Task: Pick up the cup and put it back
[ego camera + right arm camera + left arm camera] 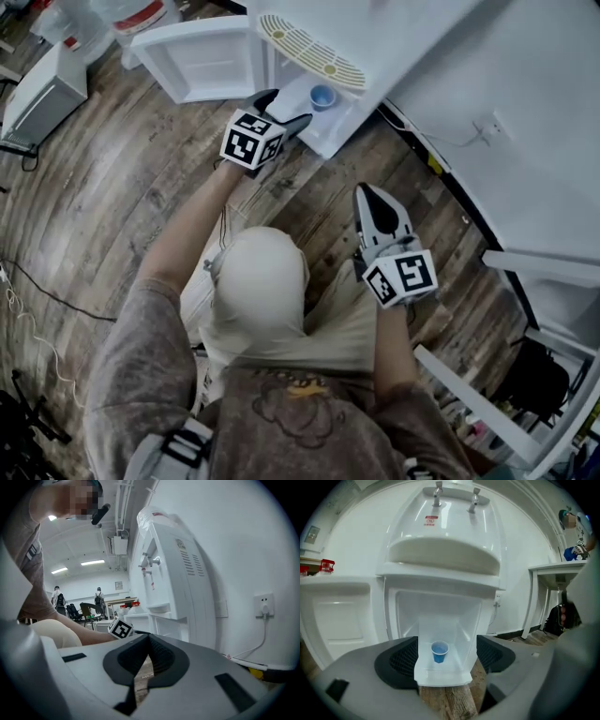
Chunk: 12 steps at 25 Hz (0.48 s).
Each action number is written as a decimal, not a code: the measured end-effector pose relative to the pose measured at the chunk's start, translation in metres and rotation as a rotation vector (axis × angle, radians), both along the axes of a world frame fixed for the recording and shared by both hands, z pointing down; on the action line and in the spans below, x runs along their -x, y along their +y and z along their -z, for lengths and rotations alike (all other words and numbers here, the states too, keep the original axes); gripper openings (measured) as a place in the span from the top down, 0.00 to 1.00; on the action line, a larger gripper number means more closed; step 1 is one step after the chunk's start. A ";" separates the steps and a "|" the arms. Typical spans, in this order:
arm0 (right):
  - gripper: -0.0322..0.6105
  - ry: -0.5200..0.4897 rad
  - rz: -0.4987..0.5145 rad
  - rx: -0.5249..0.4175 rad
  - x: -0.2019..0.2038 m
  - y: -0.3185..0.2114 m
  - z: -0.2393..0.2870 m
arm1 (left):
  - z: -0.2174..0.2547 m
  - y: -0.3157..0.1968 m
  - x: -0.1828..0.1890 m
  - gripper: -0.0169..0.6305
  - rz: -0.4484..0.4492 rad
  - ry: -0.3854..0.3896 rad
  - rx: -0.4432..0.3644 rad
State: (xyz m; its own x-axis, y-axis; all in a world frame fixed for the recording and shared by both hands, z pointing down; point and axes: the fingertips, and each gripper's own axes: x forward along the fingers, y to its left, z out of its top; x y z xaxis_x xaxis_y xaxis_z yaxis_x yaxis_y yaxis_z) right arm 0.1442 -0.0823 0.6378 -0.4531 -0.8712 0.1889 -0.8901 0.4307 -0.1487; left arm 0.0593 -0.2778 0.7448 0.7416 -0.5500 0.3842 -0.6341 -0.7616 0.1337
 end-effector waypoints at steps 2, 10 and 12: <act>0.95 0.002 0.008 0.008 0.001 0.001 -0.004 | 0.015 0.014 0.006 0.40 -0.015 -0.018 -0.009; 0.95 0.005 0.025 0.047 0.002 0.006 -0.015 | 0.069 0.055 0.038 0.40 0.005 0.012 -0.017; 0.95 0.004 0.032 0.052 0.002 0.008 -0.014 | 0.078 0.065 0.045 0.40 0.021 0.024 -0.026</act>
State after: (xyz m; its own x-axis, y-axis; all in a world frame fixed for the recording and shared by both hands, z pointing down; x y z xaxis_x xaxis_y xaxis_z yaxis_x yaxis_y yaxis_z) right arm 0.1419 -0.0744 0.6519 -0.4799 -0.8452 0.2351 -0.8766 0.4511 -0.1677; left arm 0.0144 -0.2124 0.6663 0.7387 -0.5750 0.3517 -0.6467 -0.7517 0.1294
